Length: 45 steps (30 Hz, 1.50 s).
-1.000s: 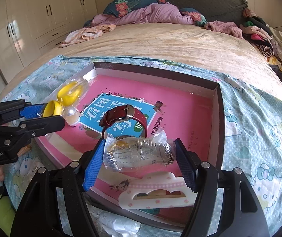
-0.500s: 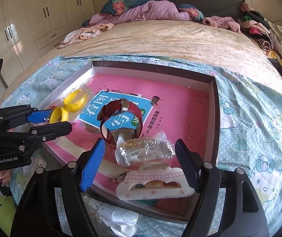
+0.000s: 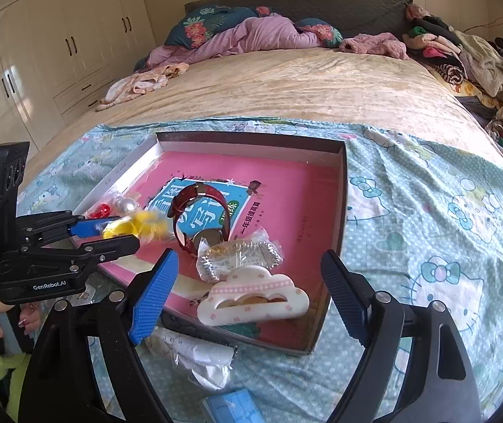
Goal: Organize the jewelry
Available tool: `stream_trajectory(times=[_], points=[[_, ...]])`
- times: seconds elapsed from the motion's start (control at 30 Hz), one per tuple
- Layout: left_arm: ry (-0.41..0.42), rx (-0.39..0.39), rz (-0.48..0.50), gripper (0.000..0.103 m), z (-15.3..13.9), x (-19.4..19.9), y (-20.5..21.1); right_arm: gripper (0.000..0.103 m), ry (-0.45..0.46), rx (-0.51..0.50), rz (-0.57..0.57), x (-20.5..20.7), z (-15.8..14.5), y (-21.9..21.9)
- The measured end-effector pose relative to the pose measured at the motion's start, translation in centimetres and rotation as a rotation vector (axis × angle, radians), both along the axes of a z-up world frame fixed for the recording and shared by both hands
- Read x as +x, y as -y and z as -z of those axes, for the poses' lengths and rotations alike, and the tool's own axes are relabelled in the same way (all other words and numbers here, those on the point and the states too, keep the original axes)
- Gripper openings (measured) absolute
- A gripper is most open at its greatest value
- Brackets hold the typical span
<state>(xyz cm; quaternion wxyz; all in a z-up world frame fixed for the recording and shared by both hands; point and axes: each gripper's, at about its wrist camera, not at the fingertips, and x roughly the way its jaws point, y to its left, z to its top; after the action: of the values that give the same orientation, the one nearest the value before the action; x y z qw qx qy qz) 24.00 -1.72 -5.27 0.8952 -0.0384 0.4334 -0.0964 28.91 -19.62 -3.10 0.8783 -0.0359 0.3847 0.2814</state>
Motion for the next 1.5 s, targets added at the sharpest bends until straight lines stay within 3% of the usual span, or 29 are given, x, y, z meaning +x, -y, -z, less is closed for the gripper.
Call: stream_trajectory(times=[0.5, 0.6, 0.7, 0.8, 1.5], points=[[0.028, 0.010, -0.032, 0.066, -1.8, -1.0, -0.6, 0.093, 0.016, 0.033, 0.030, -1.7, -1.3, 1.1], [0.038, 0.009, -0.049, 0.080, -2.5, -1.4, -0.9, 0.095, 0.024, 0.041, 0.033, -2.0, -1.8, 1.2], [0.054, 0.009, -0.062, 0.083, -3.3, -1.9, -1.1, 0.097, 0.039, 0.051, 0.034, -2.5, -2.5, 1.4], [0.071, 0.010, -0.077, 0.092, -4.2, -2.4, -1.5, 0.098, 0.055, 0.060, 0.036, -3.0, -3.2, 1.5], [0.175, 0.008, -0.120, 0.093, -8.6, -7.0, -2.6, 0.098, 0.157, 0.090, -0.006, -7.6, -7.7, 0.6]])
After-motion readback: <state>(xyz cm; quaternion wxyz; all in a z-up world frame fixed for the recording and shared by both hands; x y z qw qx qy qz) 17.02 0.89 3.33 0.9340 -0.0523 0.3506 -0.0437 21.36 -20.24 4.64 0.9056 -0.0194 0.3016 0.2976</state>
